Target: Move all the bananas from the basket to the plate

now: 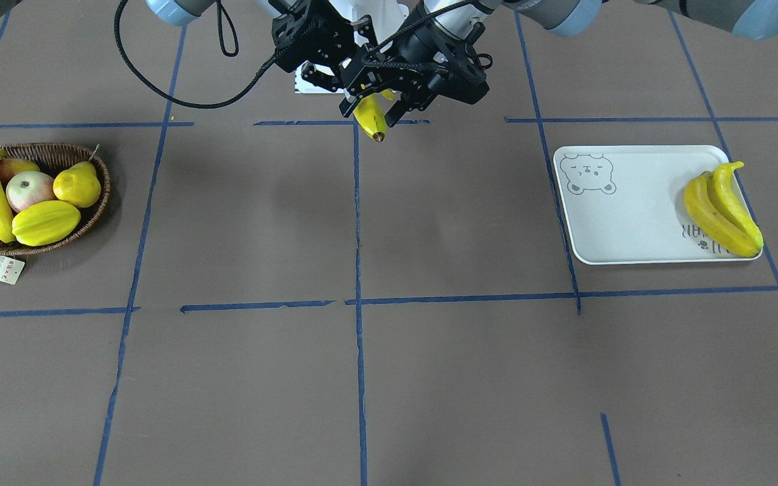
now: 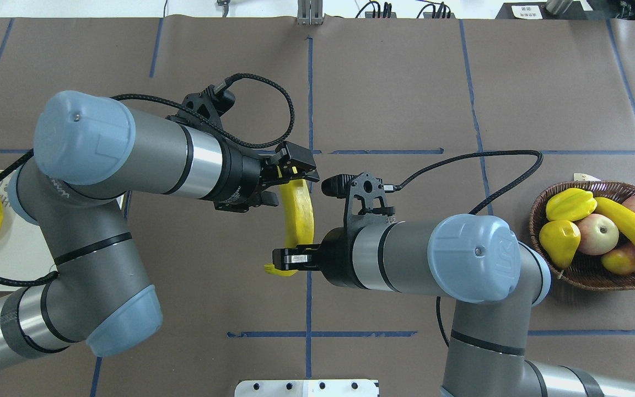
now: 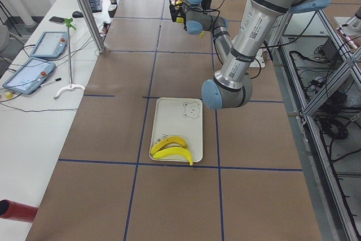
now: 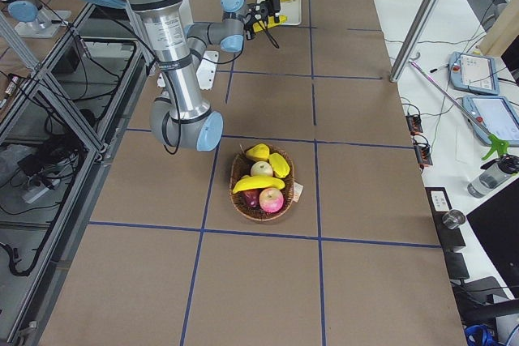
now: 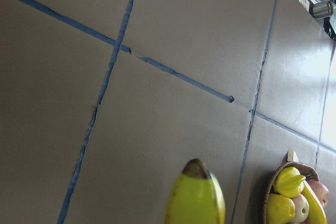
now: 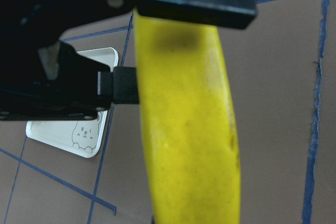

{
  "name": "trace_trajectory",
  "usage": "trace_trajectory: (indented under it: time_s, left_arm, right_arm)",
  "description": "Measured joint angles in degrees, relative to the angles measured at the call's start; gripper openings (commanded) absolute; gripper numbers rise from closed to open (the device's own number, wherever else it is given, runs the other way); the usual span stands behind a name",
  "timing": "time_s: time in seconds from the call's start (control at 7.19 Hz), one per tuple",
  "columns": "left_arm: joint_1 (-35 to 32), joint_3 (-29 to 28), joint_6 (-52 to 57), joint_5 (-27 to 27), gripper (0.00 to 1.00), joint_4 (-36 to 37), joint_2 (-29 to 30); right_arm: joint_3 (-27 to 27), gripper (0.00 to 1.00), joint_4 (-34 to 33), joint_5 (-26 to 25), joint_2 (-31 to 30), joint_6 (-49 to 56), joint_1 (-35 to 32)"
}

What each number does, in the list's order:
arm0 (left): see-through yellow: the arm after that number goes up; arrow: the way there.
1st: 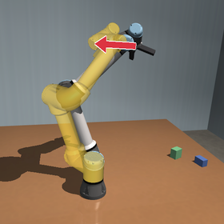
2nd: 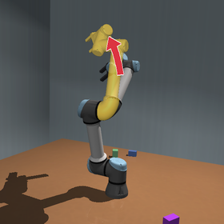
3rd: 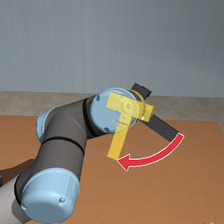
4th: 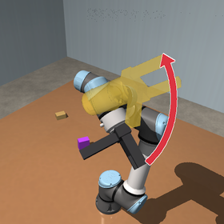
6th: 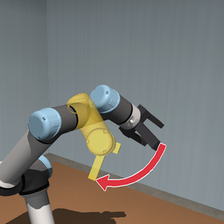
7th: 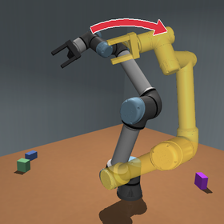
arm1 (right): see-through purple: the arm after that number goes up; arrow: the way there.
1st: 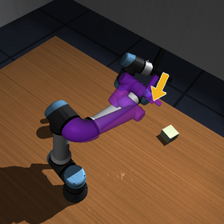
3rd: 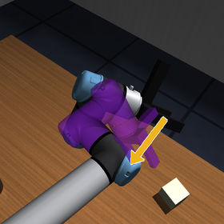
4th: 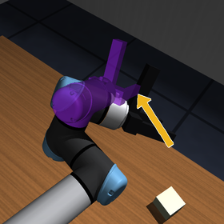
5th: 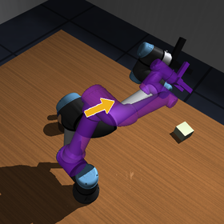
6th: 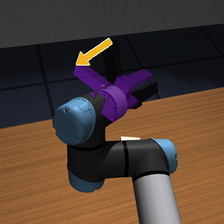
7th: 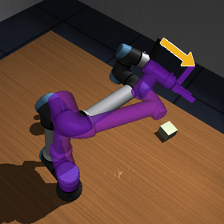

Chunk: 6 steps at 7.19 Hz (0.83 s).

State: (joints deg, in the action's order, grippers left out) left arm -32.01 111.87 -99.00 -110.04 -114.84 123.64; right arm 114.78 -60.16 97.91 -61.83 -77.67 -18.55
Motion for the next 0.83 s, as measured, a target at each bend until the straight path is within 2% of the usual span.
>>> trace_trajectory:
  time_s: [0.28,0.42,0.56,0.7,0.83]
  left_arm:
    - [0.1,0.1,-0.2,0.0,0.16,-1.0,0.2]
    - [0.1,0.1,-0.3,0.0,0.04,-1.7,0.2]
    - [0.1,0.1,-0.3,0.0,0.0,-2.0,0.2]
    - [0.1,0.1,-0.3,0.0,0.0,-2.1,0.2]
    - [0.1,0.1,-0.3,0.0,0.0,-2.1,0.1]
  right_arm:
    - [0.0,0.36,-0.2,0.0,0.1,-0.3,0.0]
    - [-0.1,0.4,-0.3,0.0,0.1,-0.4,0.0]
    - [0.0,0.87,-0.3,0.0,0.2,-0.6,0.0]
    - [0.0,1.0,-0.4,0.0,0.3,-1.5,0.0]
    - [0.0,1.0,-0.4,0.0,0.6,-2.8,0.0]
